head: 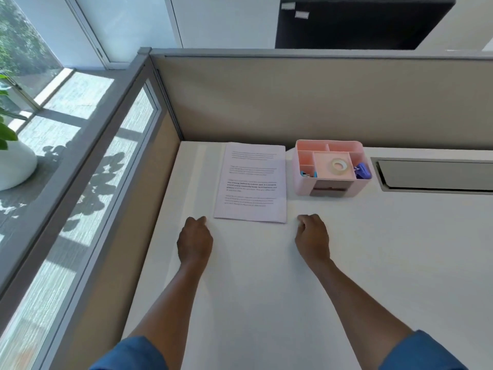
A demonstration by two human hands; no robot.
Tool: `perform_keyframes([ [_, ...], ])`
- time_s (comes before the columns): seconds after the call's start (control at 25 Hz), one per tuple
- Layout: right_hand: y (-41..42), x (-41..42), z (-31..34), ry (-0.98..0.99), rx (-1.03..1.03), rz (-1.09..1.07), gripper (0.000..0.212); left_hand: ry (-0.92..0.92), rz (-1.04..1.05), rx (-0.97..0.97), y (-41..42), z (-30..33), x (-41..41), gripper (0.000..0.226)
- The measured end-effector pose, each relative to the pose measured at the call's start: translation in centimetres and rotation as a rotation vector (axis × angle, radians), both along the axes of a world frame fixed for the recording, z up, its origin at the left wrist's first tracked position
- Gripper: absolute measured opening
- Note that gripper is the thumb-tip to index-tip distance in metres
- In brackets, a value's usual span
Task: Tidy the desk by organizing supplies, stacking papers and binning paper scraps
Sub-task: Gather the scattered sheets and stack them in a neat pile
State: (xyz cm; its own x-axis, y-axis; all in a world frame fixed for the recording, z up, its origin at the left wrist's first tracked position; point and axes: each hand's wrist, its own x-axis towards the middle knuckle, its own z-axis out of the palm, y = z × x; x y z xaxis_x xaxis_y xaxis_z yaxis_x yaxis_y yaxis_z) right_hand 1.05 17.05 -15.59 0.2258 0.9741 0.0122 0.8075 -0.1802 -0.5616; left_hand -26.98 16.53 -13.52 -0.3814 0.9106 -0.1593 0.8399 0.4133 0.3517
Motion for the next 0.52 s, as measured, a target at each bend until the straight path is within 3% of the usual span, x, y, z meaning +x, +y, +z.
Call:
perform_keyframes([
  [0.52,-18.2,10.9,0.5,-0.194,-0.062,0.410,0.031,0.080,-0.175,-0.068,-16.4,0.0,13.3,0.021],
])
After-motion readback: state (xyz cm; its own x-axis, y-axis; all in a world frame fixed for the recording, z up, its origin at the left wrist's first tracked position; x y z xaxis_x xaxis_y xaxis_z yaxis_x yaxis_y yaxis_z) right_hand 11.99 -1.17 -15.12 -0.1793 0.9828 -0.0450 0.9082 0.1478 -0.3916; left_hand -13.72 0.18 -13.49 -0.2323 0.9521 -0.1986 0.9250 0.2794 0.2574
